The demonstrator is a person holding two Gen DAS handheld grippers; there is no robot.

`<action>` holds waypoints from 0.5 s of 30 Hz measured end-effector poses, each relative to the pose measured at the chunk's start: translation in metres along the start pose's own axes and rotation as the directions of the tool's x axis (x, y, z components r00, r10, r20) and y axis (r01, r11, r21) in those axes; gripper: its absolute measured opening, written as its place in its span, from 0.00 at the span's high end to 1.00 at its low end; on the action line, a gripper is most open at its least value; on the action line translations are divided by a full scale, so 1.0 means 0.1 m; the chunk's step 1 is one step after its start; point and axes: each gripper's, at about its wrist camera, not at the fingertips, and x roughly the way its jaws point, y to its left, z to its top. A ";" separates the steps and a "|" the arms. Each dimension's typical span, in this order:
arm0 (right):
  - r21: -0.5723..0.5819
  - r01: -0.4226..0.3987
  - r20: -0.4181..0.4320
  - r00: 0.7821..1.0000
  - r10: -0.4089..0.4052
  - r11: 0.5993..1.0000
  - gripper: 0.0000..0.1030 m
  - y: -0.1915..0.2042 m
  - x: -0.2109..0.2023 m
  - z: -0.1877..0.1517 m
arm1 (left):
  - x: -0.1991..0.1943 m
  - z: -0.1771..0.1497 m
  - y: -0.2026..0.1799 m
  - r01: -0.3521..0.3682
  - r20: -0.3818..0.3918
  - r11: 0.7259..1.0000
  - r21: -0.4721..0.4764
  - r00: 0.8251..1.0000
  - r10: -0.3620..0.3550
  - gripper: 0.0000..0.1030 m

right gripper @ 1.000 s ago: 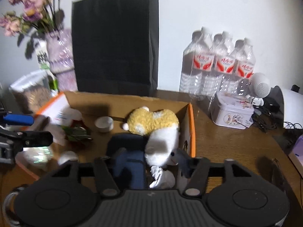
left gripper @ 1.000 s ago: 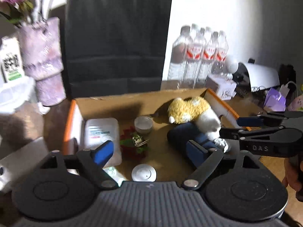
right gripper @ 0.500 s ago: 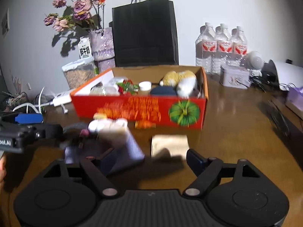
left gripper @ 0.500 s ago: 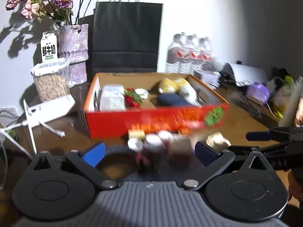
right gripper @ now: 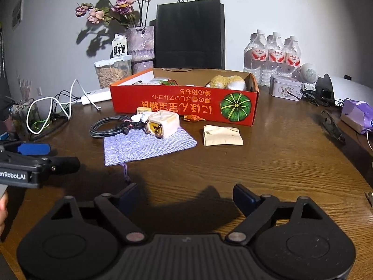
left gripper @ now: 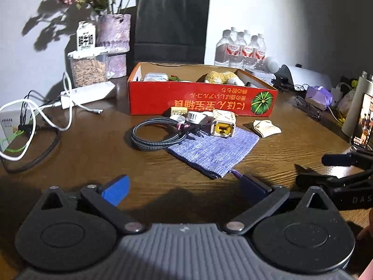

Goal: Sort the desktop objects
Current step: 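Withdraw both open tools back over the table items, then grasp the beige square adapter with the left tool while the right tool grasps folded beige paper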

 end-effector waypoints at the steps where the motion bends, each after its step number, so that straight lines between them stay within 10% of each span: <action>1: -0.005 0.000 0.000 1.000 0.000 1.000 0.16 0.01 -0.01 0.00 | -0.01 -0.01 0.00 -0.001 -0.002 1.000 -0.002 1.000 0.001 0.00; 15: 0.027 0.039 0.003 0.999 -0.039 0.999 0.17 -0.29 0.21 0.25 | 0.16 0.22 -0.01 0.004 0.022 1.000 0.007 1.000 -0.004 0.00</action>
